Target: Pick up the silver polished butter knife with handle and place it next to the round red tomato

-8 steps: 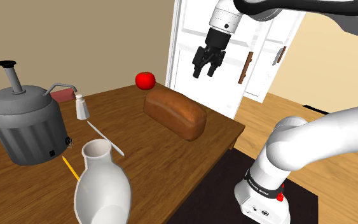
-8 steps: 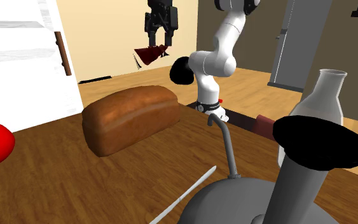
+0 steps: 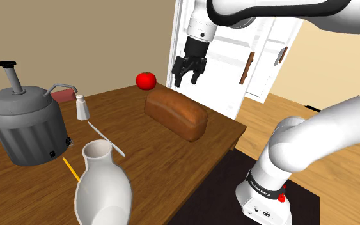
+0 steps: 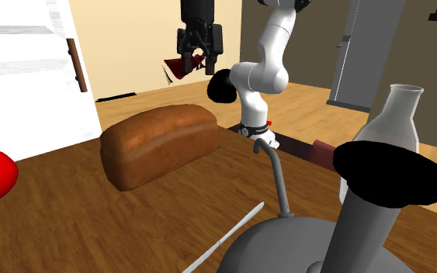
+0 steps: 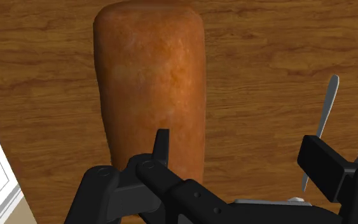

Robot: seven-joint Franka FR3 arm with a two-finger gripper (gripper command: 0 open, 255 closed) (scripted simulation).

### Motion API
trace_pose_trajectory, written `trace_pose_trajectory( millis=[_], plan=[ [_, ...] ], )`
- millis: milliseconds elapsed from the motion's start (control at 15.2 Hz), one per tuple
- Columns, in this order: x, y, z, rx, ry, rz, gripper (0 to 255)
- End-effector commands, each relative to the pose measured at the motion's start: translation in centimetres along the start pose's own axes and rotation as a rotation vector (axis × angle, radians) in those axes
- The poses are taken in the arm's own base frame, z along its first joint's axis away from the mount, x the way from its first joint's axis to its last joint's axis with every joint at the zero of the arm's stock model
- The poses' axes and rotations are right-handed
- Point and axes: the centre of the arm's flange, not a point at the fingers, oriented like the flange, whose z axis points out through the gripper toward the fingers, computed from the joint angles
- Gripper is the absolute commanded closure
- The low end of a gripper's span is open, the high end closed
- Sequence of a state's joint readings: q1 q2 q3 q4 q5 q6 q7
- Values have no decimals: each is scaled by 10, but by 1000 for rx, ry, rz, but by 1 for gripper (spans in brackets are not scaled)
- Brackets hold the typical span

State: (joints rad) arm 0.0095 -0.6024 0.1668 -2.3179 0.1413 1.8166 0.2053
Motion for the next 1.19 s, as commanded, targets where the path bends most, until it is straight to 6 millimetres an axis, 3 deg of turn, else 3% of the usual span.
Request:
trace_pose_trajectory(
  millis=[0, 1122],
  plan=[
    [13, -20, 17, -4, -11, -6, 0],
    [104, -190, 152, -45, -104, -58, 0]
  ],
)
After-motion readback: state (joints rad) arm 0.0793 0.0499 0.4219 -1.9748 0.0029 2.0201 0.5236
